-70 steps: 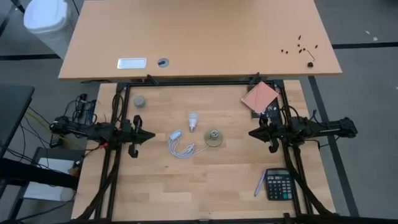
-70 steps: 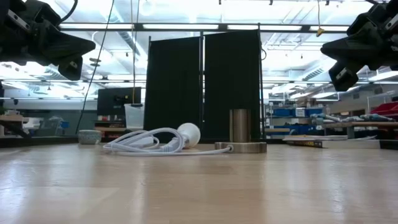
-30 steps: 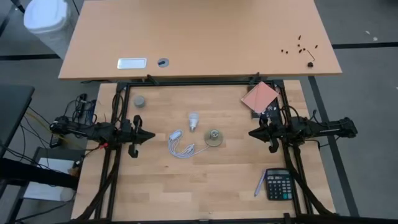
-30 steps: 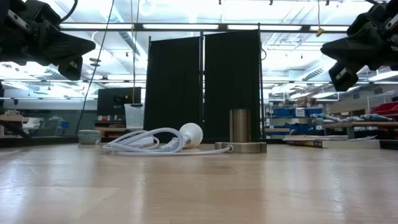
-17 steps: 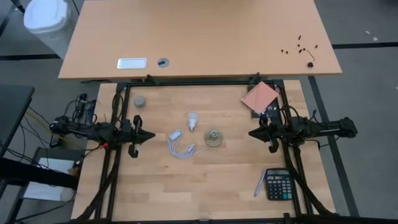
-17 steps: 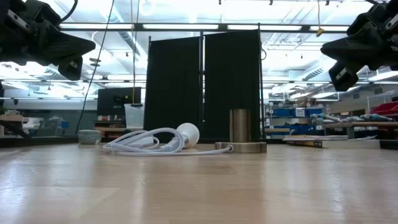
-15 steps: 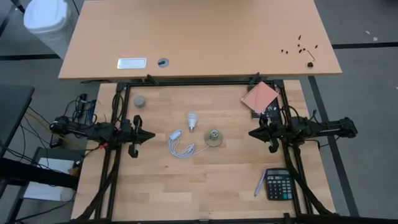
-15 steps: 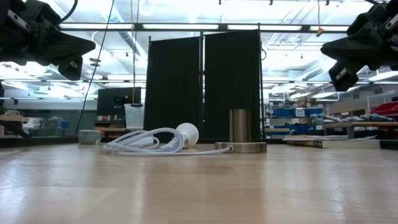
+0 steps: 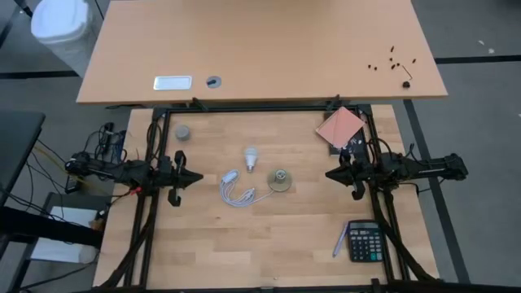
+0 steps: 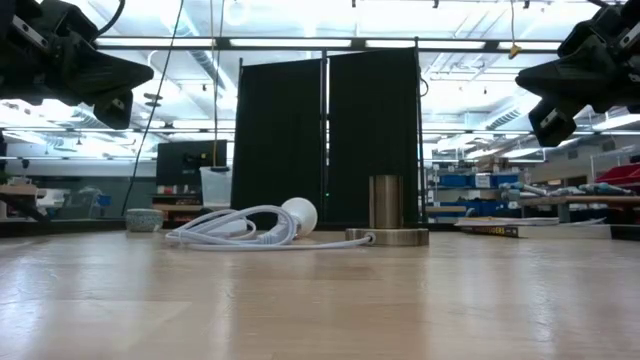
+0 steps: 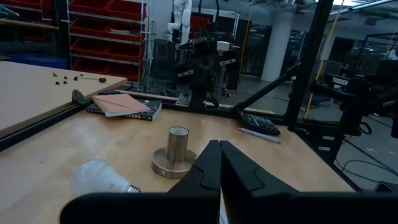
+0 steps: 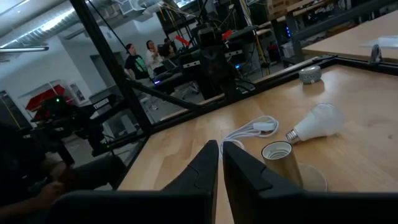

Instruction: Screw lightbulb

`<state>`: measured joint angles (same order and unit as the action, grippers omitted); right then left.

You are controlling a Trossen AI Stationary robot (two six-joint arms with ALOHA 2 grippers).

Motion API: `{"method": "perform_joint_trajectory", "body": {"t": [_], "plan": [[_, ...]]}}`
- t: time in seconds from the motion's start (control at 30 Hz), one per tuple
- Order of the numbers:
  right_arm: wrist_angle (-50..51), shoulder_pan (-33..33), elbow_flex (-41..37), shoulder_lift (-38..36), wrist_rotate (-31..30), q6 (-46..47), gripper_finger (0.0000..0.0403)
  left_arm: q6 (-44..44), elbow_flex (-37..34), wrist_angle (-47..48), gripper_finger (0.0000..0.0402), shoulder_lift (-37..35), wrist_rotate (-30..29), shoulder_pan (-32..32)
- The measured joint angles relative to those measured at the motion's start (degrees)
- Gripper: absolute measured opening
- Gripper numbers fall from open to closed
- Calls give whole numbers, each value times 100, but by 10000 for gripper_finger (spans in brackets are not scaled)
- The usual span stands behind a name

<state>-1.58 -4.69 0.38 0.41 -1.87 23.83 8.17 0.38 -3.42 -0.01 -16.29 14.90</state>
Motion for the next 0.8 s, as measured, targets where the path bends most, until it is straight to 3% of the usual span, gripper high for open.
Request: {"method": "perform_joint_trajectory", "body": {"t": [0.63,0.8], "plan": [[1,0,-1,0,0,1,34,13,0,-65,6,0,0,-2],[0,0,0,0,1,1,34,1012,0,-456,6,0,-12,0]]}}
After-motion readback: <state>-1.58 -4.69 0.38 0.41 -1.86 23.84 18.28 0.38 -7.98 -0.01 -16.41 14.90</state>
